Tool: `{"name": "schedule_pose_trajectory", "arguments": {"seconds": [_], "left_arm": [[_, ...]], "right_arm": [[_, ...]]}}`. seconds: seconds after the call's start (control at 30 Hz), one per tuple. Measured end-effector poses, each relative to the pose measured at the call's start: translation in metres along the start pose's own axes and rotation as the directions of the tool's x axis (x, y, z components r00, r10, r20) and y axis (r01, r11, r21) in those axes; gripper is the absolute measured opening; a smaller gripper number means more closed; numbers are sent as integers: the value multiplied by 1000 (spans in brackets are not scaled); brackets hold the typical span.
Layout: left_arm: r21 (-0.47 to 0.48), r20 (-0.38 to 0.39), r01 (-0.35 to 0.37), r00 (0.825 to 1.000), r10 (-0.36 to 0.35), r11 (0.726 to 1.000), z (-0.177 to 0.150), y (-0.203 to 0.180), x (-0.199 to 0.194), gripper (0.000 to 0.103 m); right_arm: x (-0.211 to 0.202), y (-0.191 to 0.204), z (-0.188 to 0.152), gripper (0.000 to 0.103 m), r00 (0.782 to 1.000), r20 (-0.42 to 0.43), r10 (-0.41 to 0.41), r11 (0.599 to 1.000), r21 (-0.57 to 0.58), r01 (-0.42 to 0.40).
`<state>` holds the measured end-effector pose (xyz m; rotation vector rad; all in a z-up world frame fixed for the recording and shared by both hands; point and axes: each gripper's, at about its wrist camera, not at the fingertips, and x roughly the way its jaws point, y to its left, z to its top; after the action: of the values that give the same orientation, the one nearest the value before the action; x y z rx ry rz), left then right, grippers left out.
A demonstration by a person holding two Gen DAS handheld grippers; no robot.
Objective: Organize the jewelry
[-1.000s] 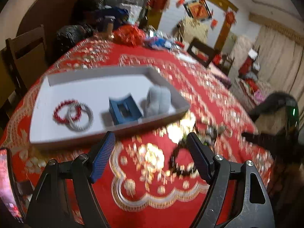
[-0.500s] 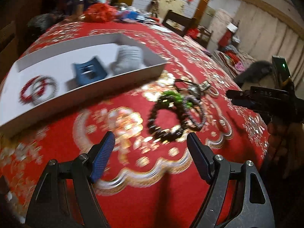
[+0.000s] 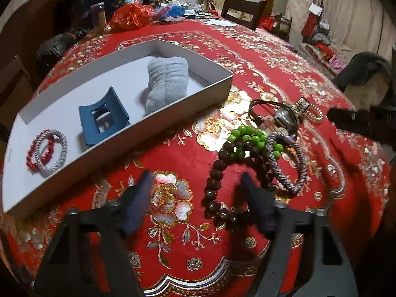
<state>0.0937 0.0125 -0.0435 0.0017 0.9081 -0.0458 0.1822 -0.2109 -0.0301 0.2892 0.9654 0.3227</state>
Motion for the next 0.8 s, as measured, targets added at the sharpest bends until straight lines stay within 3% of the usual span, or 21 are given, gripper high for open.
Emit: {"name": "schedule_pose_trajectory", "arguments": {"seconds": [0.03,0.1,0.23,0.37,0.57,0.8], "left_arm": [[1,8,10,1000,-10,1000,0,0,-1,31],[-2,11,44,999,-44,999,-1,1,-2,10],[-37,13,63,998,-63,997,-2,5,-3,9],[-30,13,49,999,-48,998,-2,1,-3,9],[-30,13,46,999,-46,998,-3,0,-4,10],[-29,13,46,999,-45,999,-2,-1,-4,10]], "right_arm": [[3,2,2,40,1000,1,7,1000,-8,-7],[11,7,7,40,999,3,33,999,-24,-33],[23,3,14,40,997,12,72,997,27,-72],[17,-2,18,40,971,51,235,964,115,-239],[42,-10,17,38,966,-15,259,942,227,-249],[63,-11,30,35,962,-8,272,928,265,-260]]}}
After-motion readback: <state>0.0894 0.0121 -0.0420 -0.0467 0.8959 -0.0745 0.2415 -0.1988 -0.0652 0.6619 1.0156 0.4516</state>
